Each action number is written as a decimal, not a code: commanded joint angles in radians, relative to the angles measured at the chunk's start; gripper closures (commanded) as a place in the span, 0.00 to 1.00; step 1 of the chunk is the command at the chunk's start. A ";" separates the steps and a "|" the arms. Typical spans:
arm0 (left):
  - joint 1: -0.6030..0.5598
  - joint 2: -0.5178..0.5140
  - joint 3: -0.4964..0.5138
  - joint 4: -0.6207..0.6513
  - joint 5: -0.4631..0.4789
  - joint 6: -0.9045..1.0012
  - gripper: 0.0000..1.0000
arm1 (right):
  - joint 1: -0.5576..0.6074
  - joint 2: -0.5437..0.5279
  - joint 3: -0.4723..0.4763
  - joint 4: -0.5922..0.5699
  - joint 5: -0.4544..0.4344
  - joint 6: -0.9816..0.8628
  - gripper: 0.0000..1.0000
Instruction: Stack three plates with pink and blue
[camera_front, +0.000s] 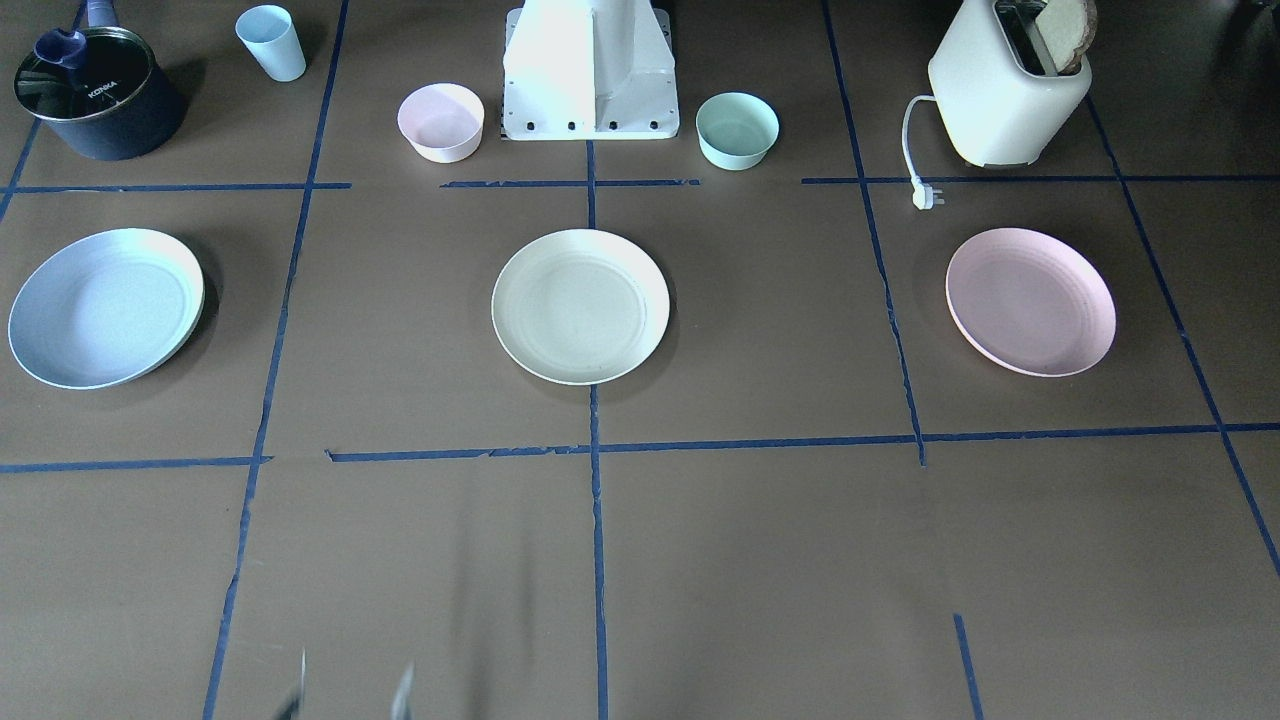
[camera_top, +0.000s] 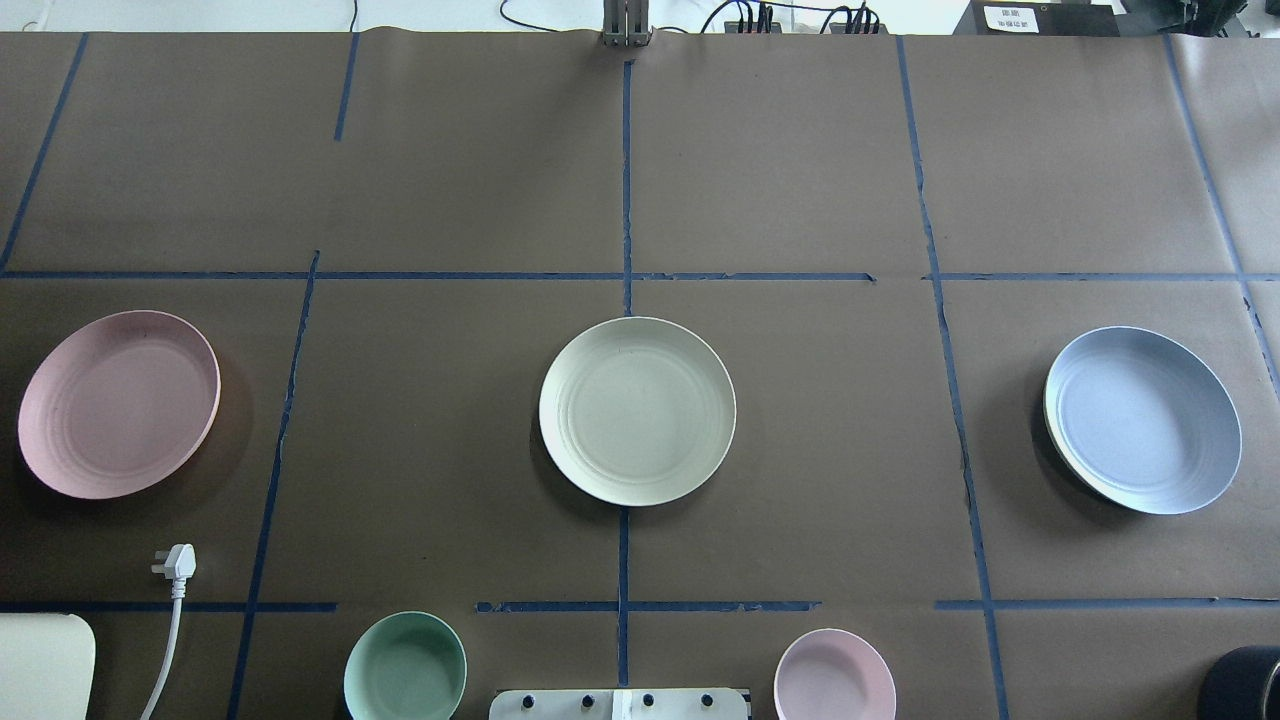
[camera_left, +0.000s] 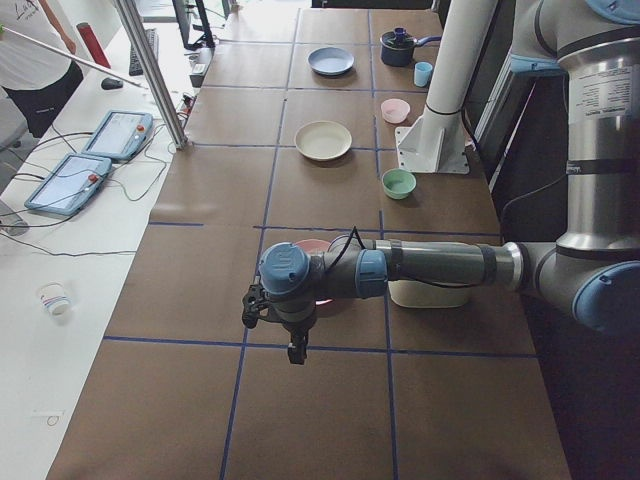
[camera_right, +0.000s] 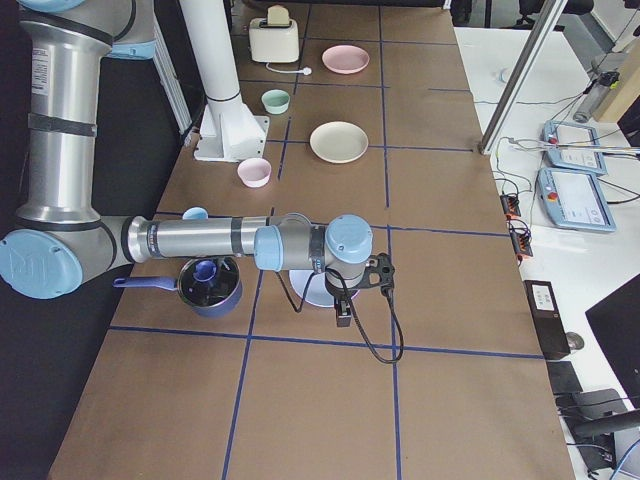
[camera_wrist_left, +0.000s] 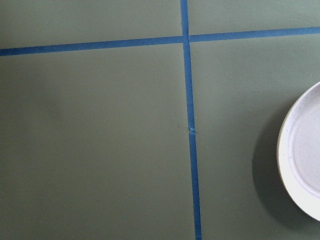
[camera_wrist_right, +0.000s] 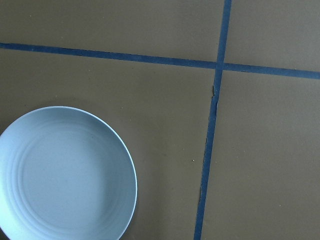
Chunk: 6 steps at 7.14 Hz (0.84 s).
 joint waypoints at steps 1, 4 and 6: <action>0.002 0.003 -0.007 -0.003 -0.001 0.002 0.00 | -0.001 -0.001 -0.002 0.000 0.000 0.000 0.00; 0.003 0.003 -0.024 -0.003 0.001 -0.002 0.00 | -0.001 -0.001 -0.005 0.000 -0.006 0.000 0.00; 0.003 0.005 -0.027 -0.005 -0.008 -0.003 0.00 | -0.001 0.000 -0.007 0.000 -0.009 0.000 0.00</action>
